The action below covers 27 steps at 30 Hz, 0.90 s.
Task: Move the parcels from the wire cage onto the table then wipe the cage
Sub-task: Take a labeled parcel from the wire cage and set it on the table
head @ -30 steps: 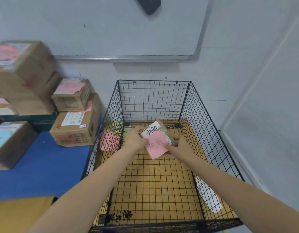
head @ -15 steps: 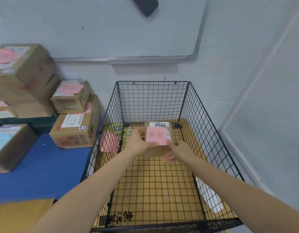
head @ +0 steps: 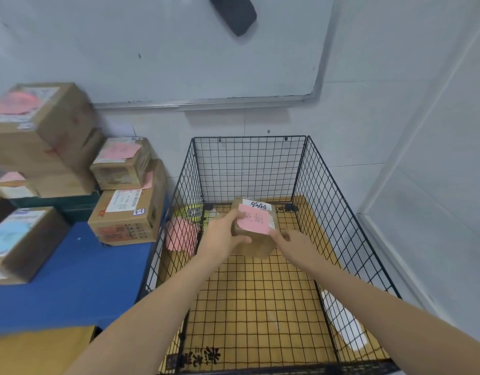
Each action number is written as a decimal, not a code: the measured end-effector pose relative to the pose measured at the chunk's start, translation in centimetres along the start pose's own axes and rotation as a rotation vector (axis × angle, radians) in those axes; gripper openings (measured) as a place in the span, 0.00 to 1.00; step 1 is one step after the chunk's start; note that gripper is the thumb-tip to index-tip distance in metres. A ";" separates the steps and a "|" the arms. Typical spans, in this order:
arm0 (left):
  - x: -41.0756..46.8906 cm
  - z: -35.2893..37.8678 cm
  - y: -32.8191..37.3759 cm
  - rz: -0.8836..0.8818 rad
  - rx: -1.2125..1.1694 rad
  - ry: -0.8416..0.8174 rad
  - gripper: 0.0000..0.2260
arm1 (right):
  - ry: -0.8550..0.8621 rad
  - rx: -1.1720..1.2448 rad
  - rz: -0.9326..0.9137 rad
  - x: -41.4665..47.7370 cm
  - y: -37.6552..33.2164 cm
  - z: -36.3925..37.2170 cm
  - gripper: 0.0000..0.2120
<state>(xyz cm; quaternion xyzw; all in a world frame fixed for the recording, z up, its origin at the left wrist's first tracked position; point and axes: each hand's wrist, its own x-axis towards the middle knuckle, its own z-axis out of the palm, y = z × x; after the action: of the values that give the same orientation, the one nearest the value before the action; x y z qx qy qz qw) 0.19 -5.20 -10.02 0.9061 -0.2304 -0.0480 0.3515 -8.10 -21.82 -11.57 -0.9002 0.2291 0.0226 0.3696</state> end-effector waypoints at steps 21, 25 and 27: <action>-1.3 -16.1 7.5 0.122 -0.143 0.339 0.19 | 0.155 0.000 -0.281 -3.6 -12.5 -10.3 0.39; -2.1 -19.9 5.1 0.043 -0.325 0.430 0.16 | 0.158 -0.079 -0.352 -4.6 -15.8 -8.8 0.37; -2.8 -22.0 3.4 0.006 -0.427 0.459 0.16 | 0.179 -0.101 -0.358 -5.1 -17.8 -7.7 0.36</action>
<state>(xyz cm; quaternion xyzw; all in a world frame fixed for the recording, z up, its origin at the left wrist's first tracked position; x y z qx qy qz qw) 1.90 7.40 8.47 0.7983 -0.1323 0.1114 0.5769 -6.03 -13.87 6.77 -0.9425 0.0958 -0.1123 0.3000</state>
